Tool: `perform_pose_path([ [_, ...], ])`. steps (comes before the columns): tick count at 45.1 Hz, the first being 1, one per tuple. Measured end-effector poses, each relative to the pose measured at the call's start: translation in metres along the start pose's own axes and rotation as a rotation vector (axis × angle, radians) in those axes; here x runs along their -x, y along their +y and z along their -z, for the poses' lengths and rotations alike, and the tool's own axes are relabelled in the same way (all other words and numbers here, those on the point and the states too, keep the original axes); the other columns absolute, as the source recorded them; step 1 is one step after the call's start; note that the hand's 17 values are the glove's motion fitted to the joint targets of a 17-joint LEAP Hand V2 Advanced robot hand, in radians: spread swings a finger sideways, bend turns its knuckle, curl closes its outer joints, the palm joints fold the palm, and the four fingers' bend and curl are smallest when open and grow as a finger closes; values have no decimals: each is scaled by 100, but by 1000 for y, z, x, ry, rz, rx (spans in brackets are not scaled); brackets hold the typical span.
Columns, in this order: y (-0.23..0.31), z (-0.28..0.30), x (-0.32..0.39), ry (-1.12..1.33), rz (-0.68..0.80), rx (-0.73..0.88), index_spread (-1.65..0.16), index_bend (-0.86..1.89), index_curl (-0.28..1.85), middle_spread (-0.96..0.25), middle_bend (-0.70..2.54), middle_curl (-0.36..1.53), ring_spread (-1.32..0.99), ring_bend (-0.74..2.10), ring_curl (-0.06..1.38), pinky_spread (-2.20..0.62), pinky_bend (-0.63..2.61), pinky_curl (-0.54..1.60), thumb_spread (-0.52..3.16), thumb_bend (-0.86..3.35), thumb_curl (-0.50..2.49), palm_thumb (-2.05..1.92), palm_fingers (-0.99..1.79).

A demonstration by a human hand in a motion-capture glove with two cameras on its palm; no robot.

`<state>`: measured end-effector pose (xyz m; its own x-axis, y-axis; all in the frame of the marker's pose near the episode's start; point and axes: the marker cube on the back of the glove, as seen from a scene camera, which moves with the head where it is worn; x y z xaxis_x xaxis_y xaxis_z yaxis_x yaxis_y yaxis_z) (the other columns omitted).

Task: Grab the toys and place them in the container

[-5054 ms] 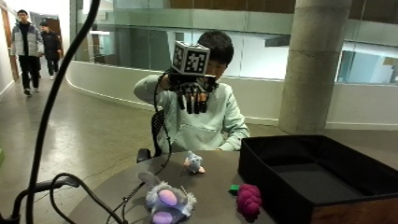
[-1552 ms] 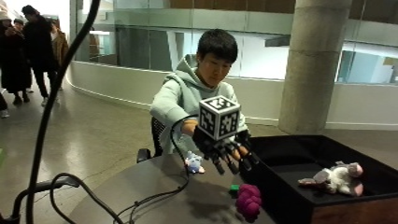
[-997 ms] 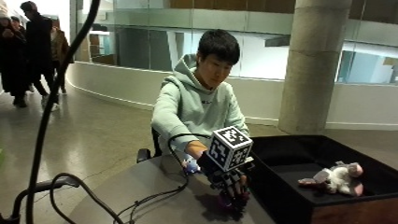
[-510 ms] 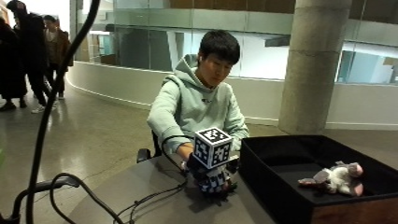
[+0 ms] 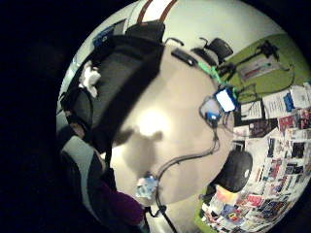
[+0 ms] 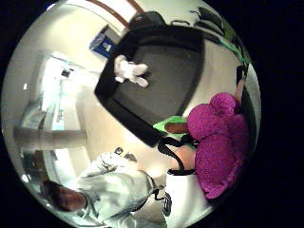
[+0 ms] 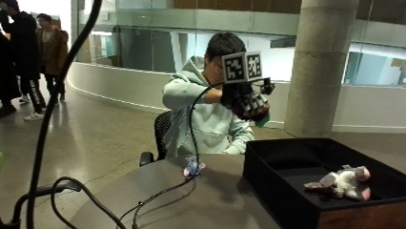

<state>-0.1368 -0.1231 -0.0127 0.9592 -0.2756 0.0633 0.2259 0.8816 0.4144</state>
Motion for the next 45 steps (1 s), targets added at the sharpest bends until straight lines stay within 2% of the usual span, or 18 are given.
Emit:
perform_pose_path([
  [8, -37, 38, 67, -73, 104, -150, -20, 80, 69, -18, 122, 74, -30, 138, 66, -40, 117, 60, 67, -1, 89, 54, 106],
  [13, -56, 30, 84, -97, 133, -111, -20, 60, 72, -19, 113, 73, -29, 143, 66, -39, 121, 62, 72, -2, 88, 50, 81],
  [15, -62, 23, 89, -92, 134, -60, -20, 45, 70, -19, 107, 72, -28, 142, 66, -38, 121, 61, 82, -3, 86, 47, 59],
  [16, -64, 19, 92, -92, 132, -26, -20, 44, 71, -19, 108, 73, -28, 145, 66, -38, 124, 62, 82, -2, 86, 47, 65],
  [17, -65, 14, 95, -93, 130, 11, -21, 37, 67, -18, 98, 68, -29, 127, 61, -33, 110, 56, 93, -7, 80, 37, 13],
  [18, -66, 9, 98, -96, 128, 46, -21, 39, 71, -17, 88, 67, -27, 119, 63, -28, 112, 63, 97, -11, 76, 28, -17],
  [21, -66, -1, 105, -115, 127, 110, -23, 31, 63, -13, 67, 59, -22, 89, 55, -20, 109, 57, 102, -12, 68, 13, -47],
  [24, -64, -6, 105, -119, 132, 132, -24, 21, 54, -10, 52, 52, -18, 67, 44, -14, 103, 50, 105, -9, 62, 4, -43],
  [29, -50, -9, 96, -126, 149, 163, -25, 14, 47, -7, 36, 45, -15, 49, 34, -8, 92, 44, 109, -5, 56, -1, -32],
  [36, -1, -11, 78, -30, 199, 238, -25, 11, 41, -4, 24, 41, -12, 37, 30, -3, 83, 40, 115, -2, 50, 0, -23],
  [45, 92, -10, 20, 195, 238, 385, -26, 12, 37, -3, 17, 39, -10, 27, 28, -1, 73, 36, 124, -1, 45, 4, -17],
])
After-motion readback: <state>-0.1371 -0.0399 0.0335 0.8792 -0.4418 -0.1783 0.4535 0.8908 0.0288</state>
